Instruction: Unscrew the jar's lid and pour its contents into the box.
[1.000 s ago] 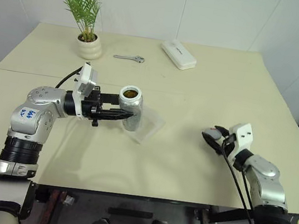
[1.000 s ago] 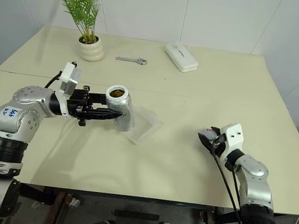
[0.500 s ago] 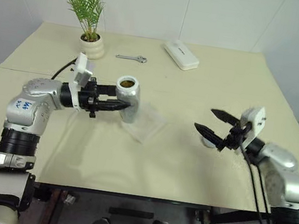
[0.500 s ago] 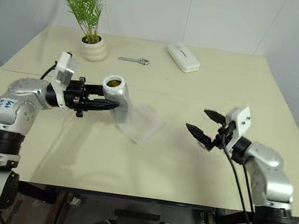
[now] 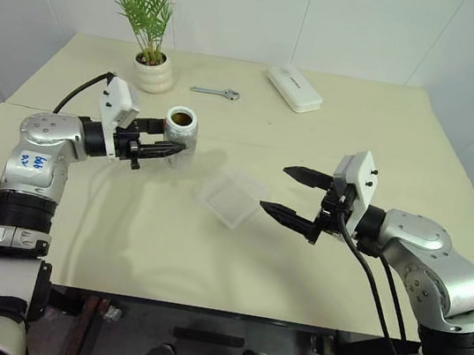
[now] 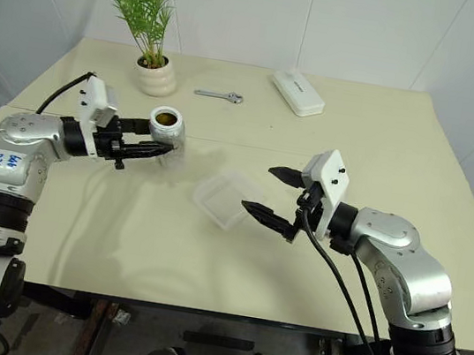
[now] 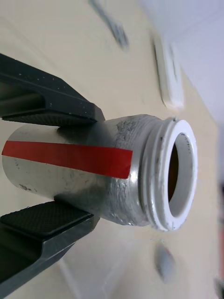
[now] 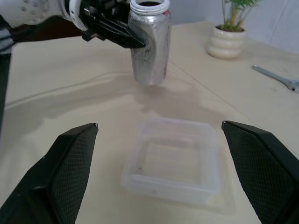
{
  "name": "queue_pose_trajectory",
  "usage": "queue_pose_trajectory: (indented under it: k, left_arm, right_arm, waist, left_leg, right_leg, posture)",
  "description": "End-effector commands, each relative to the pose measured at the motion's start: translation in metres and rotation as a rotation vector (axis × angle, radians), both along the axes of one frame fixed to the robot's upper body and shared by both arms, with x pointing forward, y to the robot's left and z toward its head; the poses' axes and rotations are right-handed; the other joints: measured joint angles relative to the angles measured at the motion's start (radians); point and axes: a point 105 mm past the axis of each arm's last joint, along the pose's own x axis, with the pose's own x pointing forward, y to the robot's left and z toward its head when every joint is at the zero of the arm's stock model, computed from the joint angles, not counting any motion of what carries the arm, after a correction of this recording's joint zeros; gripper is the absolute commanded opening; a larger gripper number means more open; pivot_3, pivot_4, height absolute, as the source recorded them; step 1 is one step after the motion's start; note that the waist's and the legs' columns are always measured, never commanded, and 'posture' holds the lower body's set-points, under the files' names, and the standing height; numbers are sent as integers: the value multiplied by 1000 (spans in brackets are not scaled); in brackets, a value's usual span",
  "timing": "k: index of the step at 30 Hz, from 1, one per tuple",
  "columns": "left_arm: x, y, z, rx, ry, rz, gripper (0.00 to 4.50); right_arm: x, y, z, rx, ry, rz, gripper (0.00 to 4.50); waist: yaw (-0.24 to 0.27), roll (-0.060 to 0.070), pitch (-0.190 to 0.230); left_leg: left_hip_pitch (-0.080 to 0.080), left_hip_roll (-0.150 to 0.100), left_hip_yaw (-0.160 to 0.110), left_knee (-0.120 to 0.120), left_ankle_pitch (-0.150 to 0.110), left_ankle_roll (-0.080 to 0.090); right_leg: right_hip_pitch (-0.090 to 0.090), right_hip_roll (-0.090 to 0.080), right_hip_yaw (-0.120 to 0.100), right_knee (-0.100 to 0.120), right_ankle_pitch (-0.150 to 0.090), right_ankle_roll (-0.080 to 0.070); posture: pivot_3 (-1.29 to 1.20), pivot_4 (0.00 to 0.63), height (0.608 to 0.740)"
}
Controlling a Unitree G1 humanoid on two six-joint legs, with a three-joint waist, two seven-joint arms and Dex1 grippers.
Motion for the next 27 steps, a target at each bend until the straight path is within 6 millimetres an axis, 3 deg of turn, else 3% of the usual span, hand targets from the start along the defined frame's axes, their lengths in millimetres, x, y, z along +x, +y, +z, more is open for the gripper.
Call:
queue_pose_trajectory:
  k: [1,7,15,20,23,27]
  left_arm:
    - [0,-9,11,94,-122,25,1857]
    - [5,-39,24,382,-445,81,1857]
    - [6,-64,6,871,-1076,73,1857]
    - [-4,-91,-1,989,-1429,-14,1857]
    - [-3,-93,-11,1049,-1536,-32,1857]
    - [-5,-99,-7,1104,-1678,-21,1857]
  right_arm:
    - [-4,0,7,16,-40,7,4465]
    - [-1,-6,1,23,-28,-22,4465]
    - [2,-7,-2,50,-26,-51,4465]
    - [2,-4,-4,67,-21,-56,4465]
    - [2,-2,-4,85,-22,-59,4465]
    - [2,0,-5,100,-18,-62,4465]
  waist:
    - [0,0,0]
    - [8,0,0]
    - [5,0,0]
    - [9,-1,0]
    - [10,-1,0]
    - [6,-1,0]
  left_leg:
    - [0,0,0,0,0,0]
    - [0,0,0,0,0,0]
    - [0,0,1,0,0,0]
    - [0,0,1,0,0,0]
    - [0,0,1,0,0,0]
    - [0,0,1,0,0,0]
  right_leg:
    - [0,0,0,0,0,0]
    - [0,0,0,0,0,0]
    - [0,0,0,0,0,0]
    - [0,0,0,0,1,1]
    - [0,0,0,0,1,1]
    - [0,0,0,0,1,1]
  posture:
    - [0,150,740]
    - [0,150,740]
    - [0,150,740]
    - [0,150,740]
    - [0,150,740]
    - [0,150,740]
